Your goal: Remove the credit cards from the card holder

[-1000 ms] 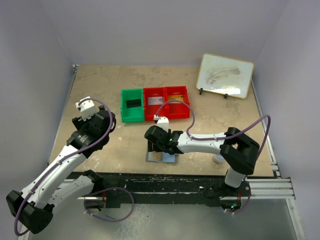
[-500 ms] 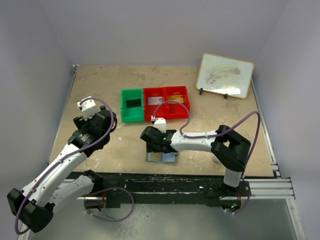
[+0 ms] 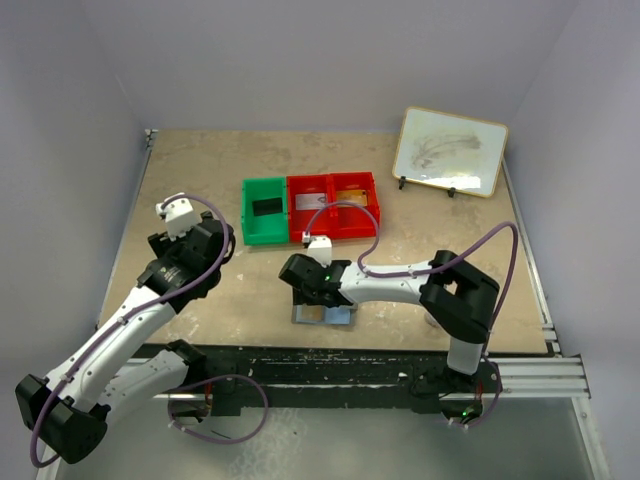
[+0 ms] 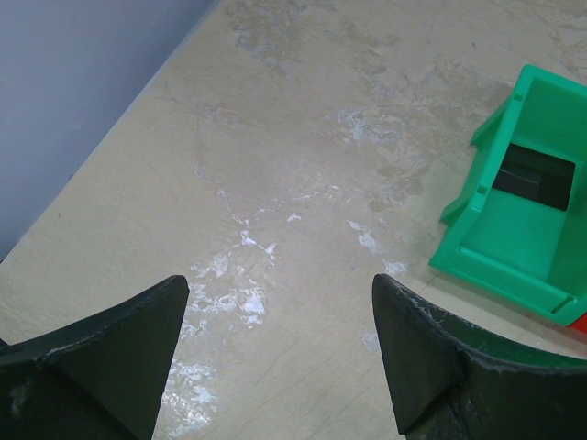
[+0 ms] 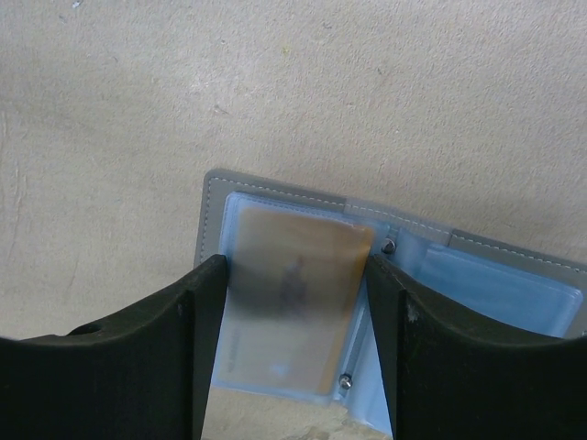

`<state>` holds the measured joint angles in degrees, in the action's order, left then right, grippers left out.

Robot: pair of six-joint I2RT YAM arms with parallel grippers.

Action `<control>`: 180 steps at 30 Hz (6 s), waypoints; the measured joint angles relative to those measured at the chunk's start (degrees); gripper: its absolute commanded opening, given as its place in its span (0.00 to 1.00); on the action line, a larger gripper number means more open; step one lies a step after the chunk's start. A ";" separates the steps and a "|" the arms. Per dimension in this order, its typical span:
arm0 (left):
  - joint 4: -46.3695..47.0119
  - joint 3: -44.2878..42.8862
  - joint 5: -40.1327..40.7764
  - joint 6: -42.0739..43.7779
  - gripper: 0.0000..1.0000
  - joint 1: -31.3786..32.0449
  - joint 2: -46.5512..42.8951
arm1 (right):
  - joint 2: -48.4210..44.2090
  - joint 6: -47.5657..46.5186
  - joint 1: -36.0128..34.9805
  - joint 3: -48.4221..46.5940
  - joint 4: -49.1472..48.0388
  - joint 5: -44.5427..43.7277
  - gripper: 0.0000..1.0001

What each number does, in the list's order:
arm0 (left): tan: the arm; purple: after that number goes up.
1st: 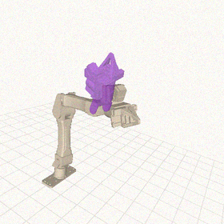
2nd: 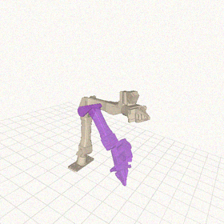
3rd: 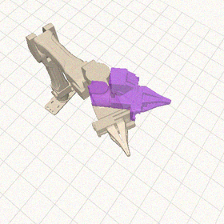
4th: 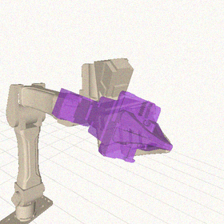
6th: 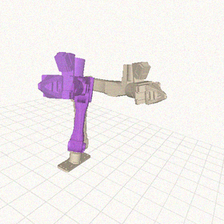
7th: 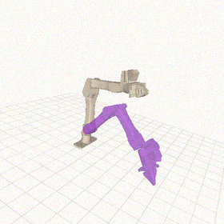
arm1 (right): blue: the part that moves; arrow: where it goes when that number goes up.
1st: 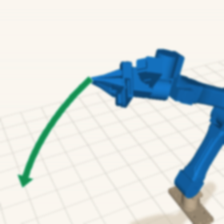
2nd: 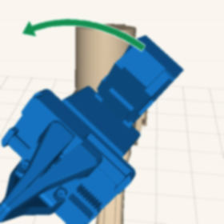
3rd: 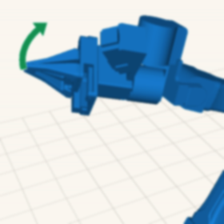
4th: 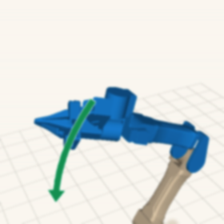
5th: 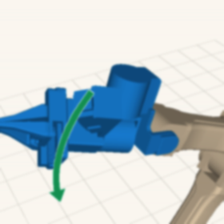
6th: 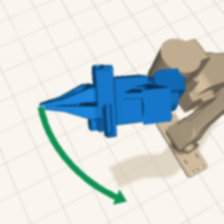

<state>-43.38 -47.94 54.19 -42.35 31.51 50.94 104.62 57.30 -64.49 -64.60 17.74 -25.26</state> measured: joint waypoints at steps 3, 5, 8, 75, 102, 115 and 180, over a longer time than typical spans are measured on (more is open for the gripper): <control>0.00 0.00 -0.04 0.00 0.79 0.00 0.09 | -0.13 -0.04 0.00 0.31 -0.20 -0.31 0.61; 0.00 0.00 -0.07 0.00 0.79 0.00 0.09 | -0.90 -0.20 0.00 1.44 -1.44 0.20 0.61; 0.00 0.00 -0.33 0.00 0.79 0.00 0.11 | -2.43 -0.61 0.20 3.67 -4.11 1.40 0.60; 48.63 32.35 -53.86 -19.58 0.30 17.16 5.55 | -11.41 2.32 7.06 20.59 -27.56 17.31 0.61; 61.07 32.76 -57.02 -19.63 0.17 18.10 15.80 | -16.33 1.68 6.95 18.10 -18.23 16.17 0.84; 62.55 25.09 -58.73 -17.35 0.29 22.67 22.43 | -28.83 2.80 10.58 18.38 -6.36 6.29 0.88; 44.92 22.71 -48.59 -12.63 0.17 18.64 21.07 | -33.55 0.31 10.40 35.30 -24.37 32.04 0.66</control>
<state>1.54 -25.23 5.61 -54.98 50.15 72.01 71.07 57.60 -54.08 -29.30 -6.63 6.79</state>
